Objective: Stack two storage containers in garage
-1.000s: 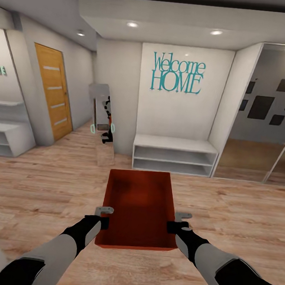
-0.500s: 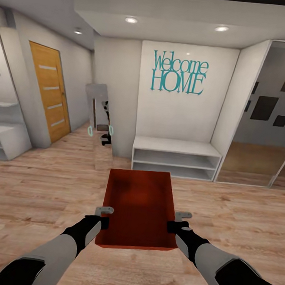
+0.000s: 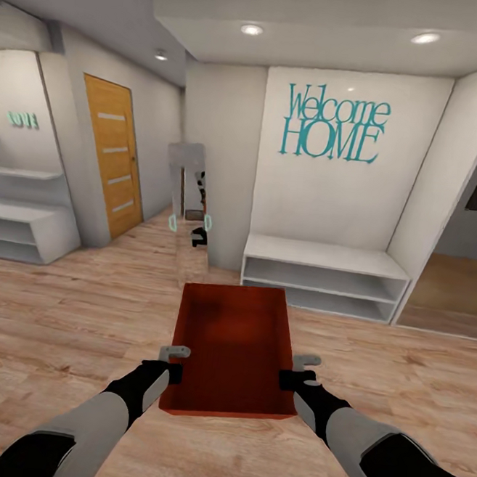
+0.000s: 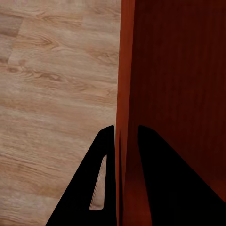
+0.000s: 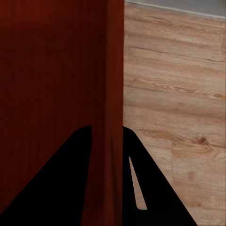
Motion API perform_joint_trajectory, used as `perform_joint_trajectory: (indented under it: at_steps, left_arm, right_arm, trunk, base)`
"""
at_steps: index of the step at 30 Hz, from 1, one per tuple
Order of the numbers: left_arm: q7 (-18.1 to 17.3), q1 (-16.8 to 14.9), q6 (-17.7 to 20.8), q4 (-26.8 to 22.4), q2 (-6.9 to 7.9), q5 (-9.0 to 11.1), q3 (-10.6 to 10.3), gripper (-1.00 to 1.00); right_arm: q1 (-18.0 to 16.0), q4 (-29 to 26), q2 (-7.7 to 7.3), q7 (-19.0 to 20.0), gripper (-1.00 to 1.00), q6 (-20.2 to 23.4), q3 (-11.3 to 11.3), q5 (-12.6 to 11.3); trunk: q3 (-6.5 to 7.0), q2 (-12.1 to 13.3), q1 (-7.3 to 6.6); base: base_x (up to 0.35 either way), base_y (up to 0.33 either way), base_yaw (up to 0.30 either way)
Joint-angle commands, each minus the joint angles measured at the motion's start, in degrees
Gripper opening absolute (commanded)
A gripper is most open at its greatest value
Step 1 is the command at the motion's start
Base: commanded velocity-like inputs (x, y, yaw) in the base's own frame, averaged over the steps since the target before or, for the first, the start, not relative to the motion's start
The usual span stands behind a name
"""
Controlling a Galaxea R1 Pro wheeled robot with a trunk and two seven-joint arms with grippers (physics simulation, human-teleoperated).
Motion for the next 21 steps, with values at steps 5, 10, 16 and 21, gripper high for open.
perform_joint_trajectory:
  at_steps: [5,10,16,21]
  left_arm:
    - [0.9,0.0,0.0,-0.3,0.14,-1.7,-0.2,-1.00]
    - [0.9,0.0,0.0,-0.3,0.14,-1.7,-0.2,-1.00]
    - [0.9,0.0,0.0,-0.3,0.14,-1.7,-0.2,-1.00]
    - [0.9,0.0,0.0,-0.3,0.14,-1.7,-0.2,-1.00]
  right_arm:
    - [-0.1,1.5,-0.01,-0.3,-1.00,-0.3,-0.9,-1.1]
    - [-0.1,1.5,-0.02,-0.3,-1.00,-0.3,-1.0,-1.1]
    - [-0.1,1.5,-0.02,-0.3,-1.00,-0.3,-1.0,-1.1]
    - [-0.1,1.5,-0.02,-0.3,-1.00,-0.3,-1.0,-1.1]
  trunk:
    - [-0.12,-0.1,0.07]
    - [-0.12,-0.1,0.07]
    - [-0.12,-0.1,0.07]
    - [-0.12,-0.1,0.07]
  base:
    - [0.328,0.000,0.271]
    - [0.328,0.000,0.271]
    - [0.328,0.000,0.271]
    - [0.328,0.000,0.271]
